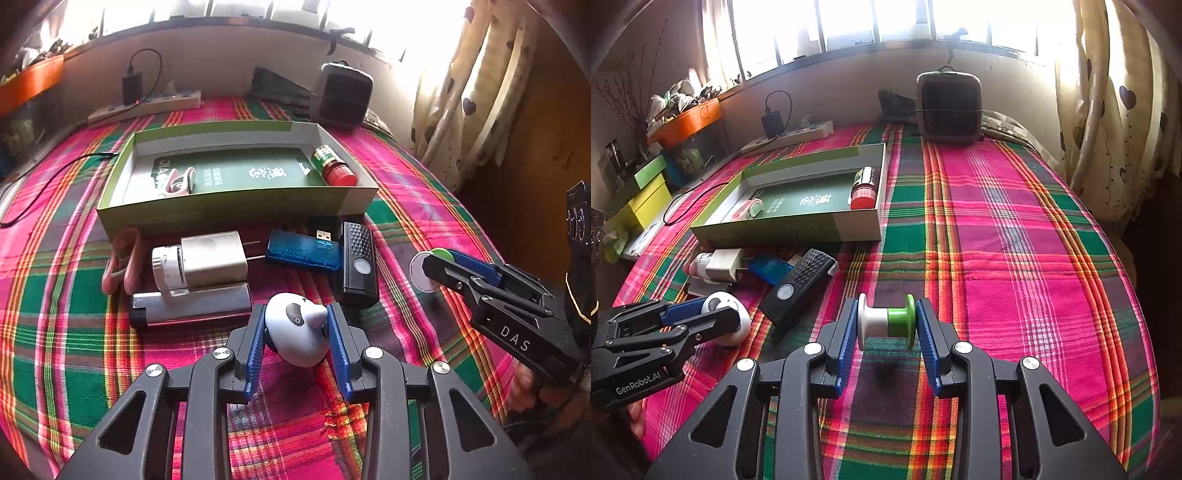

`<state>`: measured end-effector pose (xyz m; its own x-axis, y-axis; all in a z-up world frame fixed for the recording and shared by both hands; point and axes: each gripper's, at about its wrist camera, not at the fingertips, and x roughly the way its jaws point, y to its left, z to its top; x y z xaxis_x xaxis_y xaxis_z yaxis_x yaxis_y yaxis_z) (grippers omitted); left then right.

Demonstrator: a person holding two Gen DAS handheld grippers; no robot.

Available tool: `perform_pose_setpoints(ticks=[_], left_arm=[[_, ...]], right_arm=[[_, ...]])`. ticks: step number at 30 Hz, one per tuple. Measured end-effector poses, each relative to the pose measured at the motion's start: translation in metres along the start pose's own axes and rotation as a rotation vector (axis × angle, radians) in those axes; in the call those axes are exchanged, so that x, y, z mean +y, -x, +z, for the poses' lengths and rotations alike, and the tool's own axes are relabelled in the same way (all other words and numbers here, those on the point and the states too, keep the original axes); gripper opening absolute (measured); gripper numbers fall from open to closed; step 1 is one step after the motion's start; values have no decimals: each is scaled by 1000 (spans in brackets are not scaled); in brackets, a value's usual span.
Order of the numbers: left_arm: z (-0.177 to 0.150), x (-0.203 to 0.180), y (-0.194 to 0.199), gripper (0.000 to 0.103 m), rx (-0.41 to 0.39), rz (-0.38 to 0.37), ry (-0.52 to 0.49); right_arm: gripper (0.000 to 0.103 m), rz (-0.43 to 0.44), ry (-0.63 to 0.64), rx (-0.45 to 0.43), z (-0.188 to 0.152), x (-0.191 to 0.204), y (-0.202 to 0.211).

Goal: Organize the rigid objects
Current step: 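Carry white toy with left gripper while right gripper carries spool into green box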

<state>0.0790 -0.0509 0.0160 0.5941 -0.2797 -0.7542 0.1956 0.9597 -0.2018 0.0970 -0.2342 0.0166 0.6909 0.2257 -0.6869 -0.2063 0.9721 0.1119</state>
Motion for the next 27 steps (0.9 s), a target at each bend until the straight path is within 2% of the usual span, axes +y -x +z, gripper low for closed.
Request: perform_pose_setpoints(ticks=[16, 27], left_arm=[[6, 1, 14, 31, -43, 26, -21], [19, 7, 29, 31, -87, 35, -28]], right_arm=[[33, -4, 21, -10, 3, 5, 6], [33, -9, 52, -46, 19, 15, 17]])
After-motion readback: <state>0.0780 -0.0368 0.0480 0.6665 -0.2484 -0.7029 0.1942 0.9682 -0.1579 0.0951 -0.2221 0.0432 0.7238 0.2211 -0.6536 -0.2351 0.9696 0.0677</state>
